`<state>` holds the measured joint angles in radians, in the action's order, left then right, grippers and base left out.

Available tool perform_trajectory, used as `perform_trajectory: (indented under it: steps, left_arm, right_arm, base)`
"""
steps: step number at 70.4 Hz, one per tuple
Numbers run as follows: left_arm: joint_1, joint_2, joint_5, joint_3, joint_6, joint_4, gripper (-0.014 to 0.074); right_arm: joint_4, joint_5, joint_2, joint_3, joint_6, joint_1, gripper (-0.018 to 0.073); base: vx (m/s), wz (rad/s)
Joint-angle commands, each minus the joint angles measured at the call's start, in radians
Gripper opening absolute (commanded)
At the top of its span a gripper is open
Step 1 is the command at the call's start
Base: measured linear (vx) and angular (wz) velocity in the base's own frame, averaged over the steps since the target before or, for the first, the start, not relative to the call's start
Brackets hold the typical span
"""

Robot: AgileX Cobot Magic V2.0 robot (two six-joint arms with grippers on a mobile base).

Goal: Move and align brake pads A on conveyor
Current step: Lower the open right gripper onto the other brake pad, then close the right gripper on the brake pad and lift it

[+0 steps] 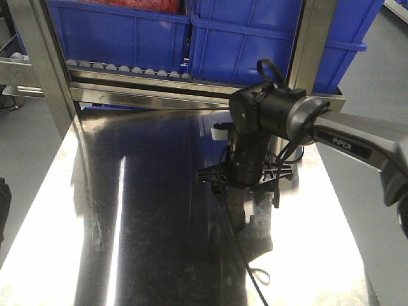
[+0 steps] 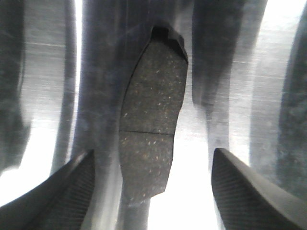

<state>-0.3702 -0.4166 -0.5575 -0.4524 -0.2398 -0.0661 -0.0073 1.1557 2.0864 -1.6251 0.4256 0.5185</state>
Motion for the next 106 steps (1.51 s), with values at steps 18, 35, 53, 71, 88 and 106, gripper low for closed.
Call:
perform_trajectory:
  steps: [18,35,53,71,88,106]
  left_arm:
    - [-0.002,-0.001,0.091,-0.032,-0.005,-0.003,-0.0006]
    - [-0.002,-0.001,0.091,-0.032,-0.005,-0.003,-0.0006]
    - [-0.002,-0.001,0.091,-0.032,-0.005,-0.003,-0.0006]
    - [-0.002,-0.001,0.091,-0.032,-0.005,-0.003,-0.0006]
    - [-0.002,-0.001,0.091,-0.032,-0.005,-0.003,-0.0006]
    - [-0.002,-0.001,0.091,-0.032,-0.005,-0.003,-0.0006]
  right_arm:
    - [0.056,-0.042,0.01,-0.027,-0.068,-0.029,0.0489]
    - [0.06,-0.077,0.014,-0.027,-0.077,-0.039,0.0342]
    - [0.025,-0.097,0.007,-0.027,-0.098,-0.039,-0.0017]
    - [-0.064,-0.098,-0.078,-0.027,-0.158,-0.039,-0.0004]
    - [-0.093,-0.145,-0.232,0.05,-0.214,-0.099,-0.0002]
    - [-0.012,-0.328,-0.517,0.353,-0.37,-0.259,-0.0002]
  base:
    - [0.0,0.0]
    - [0.0,0.0]
    - [0.0,0.0]
    - [0.0,0.0]
    - [0.0,0.0]
    - [0.0,0.0]
